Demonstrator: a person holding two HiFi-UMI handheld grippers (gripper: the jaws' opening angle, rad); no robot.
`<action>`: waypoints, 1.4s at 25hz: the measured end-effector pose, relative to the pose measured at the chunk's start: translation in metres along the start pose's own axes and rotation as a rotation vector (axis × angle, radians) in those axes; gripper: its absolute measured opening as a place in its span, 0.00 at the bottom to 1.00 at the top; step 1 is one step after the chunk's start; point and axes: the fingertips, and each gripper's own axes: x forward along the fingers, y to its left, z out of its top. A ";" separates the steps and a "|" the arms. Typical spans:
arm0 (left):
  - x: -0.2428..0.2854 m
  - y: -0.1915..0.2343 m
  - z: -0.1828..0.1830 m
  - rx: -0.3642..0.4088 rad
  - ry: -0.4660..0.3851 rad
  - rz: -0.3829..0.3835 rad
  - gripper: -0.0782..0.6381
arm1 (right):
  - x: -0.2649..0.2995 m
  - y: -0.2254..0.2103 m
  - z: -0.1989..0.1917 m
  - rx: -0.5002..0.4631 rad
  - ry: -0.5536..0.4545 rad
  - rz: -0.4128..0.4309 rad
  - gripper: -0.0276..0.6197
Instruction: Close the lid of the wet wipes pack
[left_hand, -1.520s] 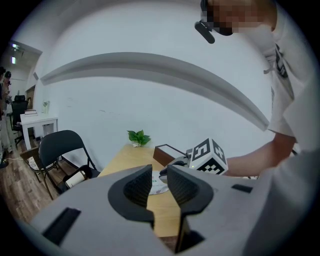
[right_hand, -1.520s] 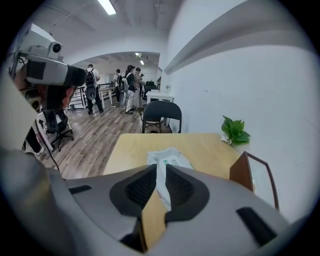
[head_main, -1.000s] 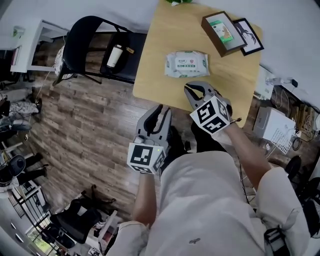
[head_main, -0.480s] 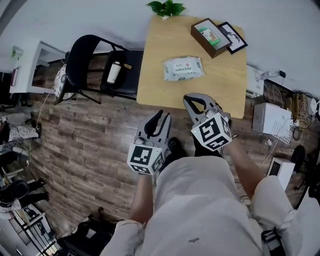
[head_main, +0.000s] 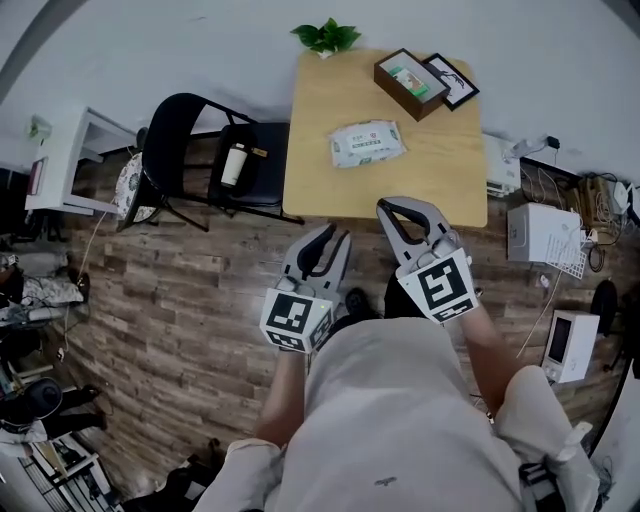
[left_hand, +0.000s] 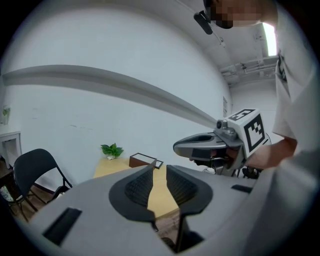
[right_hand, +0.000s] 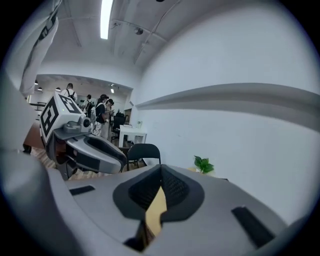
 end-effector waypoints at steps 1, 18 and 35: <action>-0.004 -0.001 0.001 0.003 -0.006 -0.001 0.22 | -0.004 0.002 0.004 0.016 -0.014 -0.011 0.04; -0.031 -0.010 0.018 0.029 -0.041 0.014 0.14 | -0.037 0.017 0.023 0.133 -0.082 -0.031 0.04; -0.039 -0.025 0.018 0.042 -0.046 0.010 0.12 | -0.051 0.034 0.014 0.171 -0.079 0.004 0.04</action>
